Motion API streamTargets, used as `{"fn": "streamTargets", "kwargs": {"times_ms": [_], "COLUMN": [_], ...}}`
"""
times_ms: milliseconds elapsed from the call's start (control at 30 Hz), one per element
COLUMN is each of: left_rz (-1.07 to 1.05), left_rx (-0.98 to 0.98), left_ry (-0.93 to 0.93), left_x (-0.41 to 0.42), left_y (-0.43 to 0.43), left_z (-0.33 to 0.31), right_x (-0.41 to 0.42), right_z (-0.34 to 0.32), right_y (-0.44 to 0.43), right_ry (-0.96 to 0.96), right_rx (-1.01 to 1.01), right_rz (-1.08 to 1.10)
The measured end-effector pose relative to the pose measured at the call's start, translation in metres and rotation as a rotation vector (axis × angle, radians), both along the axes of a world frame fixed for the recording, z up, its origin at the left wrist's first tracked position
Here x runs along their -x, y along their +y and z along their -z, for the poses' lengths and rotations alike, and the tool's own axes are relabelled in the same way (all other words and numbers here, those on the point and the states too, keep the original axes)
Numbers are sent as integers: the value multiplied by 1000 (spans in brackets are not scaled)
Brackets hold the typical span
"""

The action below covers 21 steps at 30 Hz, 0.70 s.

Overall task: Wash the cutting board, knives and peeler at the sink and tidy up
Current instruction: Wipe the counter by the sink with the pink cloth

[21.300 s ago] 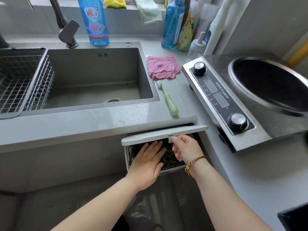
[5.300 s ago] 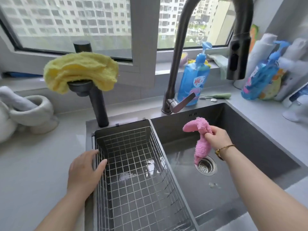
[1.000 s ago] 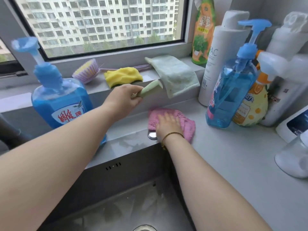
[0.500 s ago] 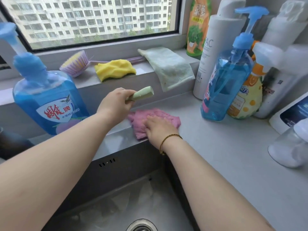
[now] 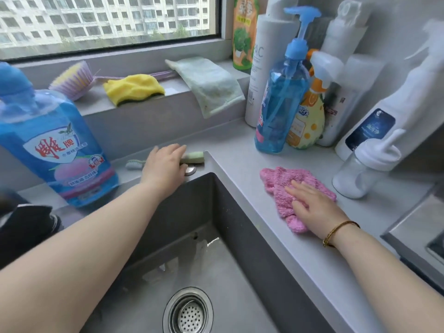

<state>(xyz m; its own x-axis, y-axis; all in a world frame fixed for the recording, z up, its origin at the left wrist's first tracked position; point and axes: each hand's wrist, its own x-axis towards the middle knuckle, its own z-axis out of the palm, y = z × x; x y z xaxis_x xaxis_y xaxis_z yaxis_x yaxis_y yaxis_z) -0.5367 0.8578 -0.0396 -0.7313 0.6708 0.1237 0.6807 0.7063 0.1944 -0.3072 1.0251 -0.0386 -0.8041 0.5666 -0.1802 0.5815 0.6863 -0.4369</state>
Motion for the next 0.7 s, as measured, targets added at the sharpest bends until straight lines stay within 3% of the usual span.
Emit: {"fn": "streamTargets", "kwargs": {"times_ms": [133,300,367,600,700], "left_rz": [26,63,62,-32,-133], "left_rx": [-133,-208,-229,-285,-273], "left_ry": [-65,-187,-233,-339,-356], "left_x": [-48,-113,-134,-206,-229], "left_y": [-25,-62,-77,-170,-193], "left_z": [-4,2,4,11,18], "right_x": [3,2,-17,-108,-103], "right_z": [-1,-3,-1,-5,-4], "right_y": [-16,-66,-70,-37,-61], "right_ry": [19,5,-5,-17,-13], "right_rx": [-49,-34,-30,-115,-74], "right_rz": [135,-242,-301,135,111]}}
